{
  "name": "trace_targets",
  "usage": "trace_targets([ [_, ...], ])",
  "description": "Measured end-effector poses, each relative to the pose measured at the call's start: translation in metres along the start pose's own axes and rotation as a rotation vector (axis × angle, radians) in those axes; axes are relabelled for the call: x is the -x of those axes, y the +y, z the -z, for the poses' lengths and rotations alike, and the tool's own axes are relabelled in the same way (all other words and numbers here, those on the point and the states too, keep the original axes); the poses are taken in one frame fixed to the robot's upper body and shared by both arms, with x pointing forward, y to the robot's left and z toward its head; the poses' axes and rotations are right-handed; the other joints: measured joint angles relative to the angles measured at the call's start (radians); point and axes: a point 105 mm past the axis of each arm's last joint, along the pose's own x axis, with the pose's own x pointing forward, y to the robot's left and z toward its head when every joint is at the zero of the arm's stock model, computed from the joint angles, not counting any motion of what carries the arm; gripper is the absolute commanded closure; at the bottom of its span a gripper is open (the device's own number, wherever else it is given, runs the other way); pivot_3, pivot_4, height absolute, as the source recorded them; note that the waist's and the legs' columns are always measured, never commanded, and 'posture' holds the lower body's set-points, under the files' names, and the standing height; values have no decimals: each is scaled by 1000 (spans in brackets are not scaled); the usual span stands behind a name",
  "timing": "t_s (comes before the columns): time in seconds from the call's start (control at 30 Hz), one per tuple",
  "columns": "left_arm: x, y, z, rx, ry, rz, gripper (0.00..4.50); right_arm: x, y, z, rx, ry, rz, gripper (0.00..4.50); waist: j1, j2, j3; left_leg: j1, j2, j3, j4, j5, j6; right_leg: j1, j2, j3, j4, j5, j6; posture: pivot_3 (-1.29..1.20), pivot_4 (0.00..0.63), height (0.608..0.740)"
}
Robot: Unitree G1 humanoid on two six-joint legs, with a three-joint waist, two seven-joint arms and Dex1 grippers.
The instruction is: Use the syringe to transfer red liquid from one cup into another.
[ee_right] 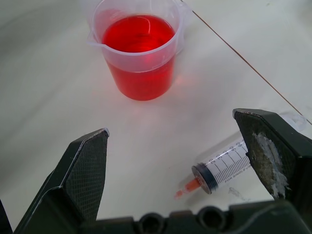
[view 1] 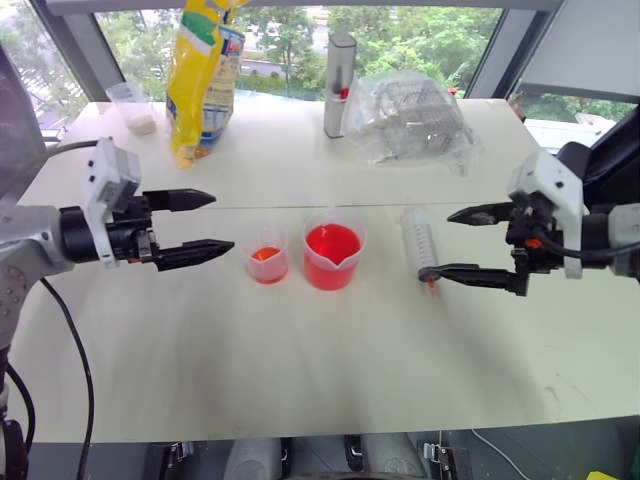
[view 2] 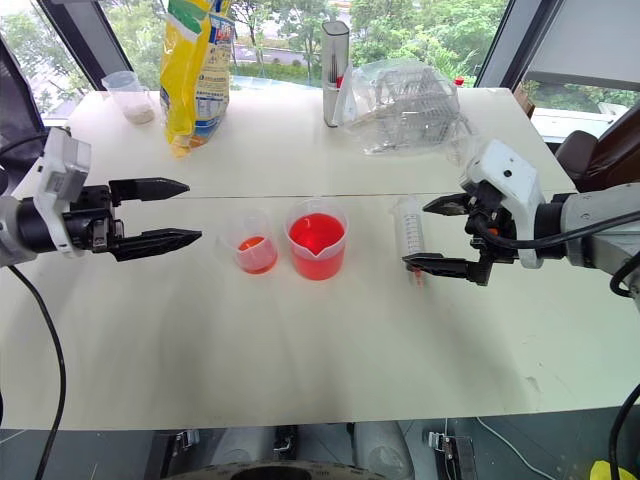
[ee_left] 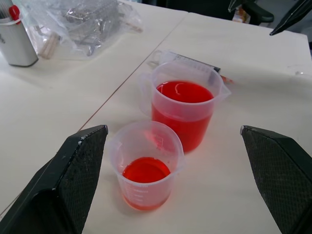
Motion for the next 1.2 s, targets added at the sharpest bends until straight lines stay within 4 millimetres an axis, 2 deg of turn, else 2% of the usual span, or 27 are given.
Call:
trace_targets([
  [0.43, -2, -1, -9, 7, -35, 16, 0, 0, 1, 1, -4, 1, -18, 38, 0, 0, 0, 0, 0, 0, 0, 0, 0, 0, 0, 0, 0, 0, 0, 0, 150, 740],
  [0.9, -3, -1, -9, 10, -42, 14, 0, 2, 0, 3, -22, 27, -12, 38, 0, 0, 0, 0, 0, 0, 0, 0, 0, 0, 0, 0, 1, 0, 0, 0, 150, 740],
  [1.03, -5, -1, -10, 6, -49, 8, 0, 5, -14, 2, -97, 58, 55, 38, -2, 0, 0, 1, 0, 1, 1, 0, 0, 0, 0, 1, 2, 0, 0, 0, 150, 740],
  [1.1, -7, -1, -10, 7, -59, 9, 0, 5, -26, -3, -149, 55, 107, 38, -4, 0, 0, 1, 0, 0, 1, 0, -1, 0, 0, 1, 2, 0, 0, 0, 150, 740],
  [1.2, -13, -4, -10, 4, -64, 28, 0, 2, -52, -7, -325, 94, 202, 38, -5, 0, 0, 1, 0, 0, 1, 1, -1, 0, 0, 1, 3, -1, -4, 0, 150, 740],
])
